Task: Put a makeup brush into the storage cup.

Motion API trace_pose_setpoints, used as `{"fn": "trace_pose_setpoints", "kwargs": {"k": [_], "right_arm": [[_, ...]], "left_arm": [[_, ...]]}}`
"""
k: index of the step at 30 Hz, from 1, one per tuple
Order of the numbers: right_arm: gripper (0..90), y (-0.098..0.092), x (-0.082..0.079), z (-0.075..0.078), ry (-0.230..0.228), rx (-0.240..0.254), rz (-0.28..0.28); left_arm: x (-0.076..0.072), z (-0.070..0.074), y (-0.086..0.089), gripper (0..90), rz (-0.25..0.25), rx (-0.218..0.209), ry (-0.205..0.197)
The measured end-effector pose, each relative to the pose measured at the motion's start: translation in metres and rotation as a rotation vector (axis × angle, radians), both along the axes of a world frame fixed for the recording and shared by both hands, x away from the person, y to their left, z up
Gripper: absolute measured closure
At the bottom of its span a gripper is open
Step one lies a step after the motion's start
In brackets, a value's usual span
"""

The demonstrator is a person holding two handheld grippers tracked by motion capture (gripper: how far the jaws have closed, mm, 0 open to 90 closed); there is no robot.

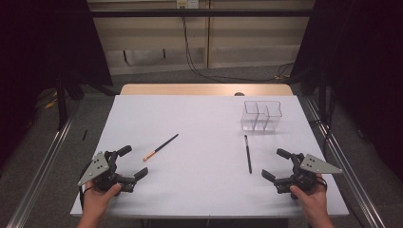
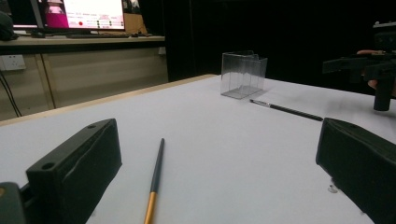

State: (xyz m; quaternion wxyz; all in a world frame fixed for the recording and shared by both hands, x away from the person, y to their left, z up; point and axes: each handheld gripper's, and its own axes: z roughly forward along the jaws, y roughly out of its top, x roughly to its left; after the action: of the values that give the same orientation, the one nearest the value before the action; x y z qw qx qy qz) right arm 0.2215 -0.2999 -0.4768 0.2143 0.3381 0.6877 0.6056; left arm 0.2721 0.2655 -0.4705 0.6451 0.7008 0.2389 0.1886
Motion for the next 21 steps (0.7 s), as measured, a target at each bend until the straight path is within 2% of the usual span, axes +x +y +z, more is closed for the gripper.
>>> {"fn": "trace_pose_setpoints", "kwargs": {"k": [12,21], "right_arm": [[0.0,-0.002,-0.003,0.001,-0.007,0.0,-0.006],[0.0,-0.003,-0.003,0.001,-0.007,-0.004,-0.008]], "left_arm": [[0.005,-0.001,-0.002,0.0,0.01,-0.003,0.011],[0.016,0.0,-0.007,0.0,0.029,0.001,0.01]]}}
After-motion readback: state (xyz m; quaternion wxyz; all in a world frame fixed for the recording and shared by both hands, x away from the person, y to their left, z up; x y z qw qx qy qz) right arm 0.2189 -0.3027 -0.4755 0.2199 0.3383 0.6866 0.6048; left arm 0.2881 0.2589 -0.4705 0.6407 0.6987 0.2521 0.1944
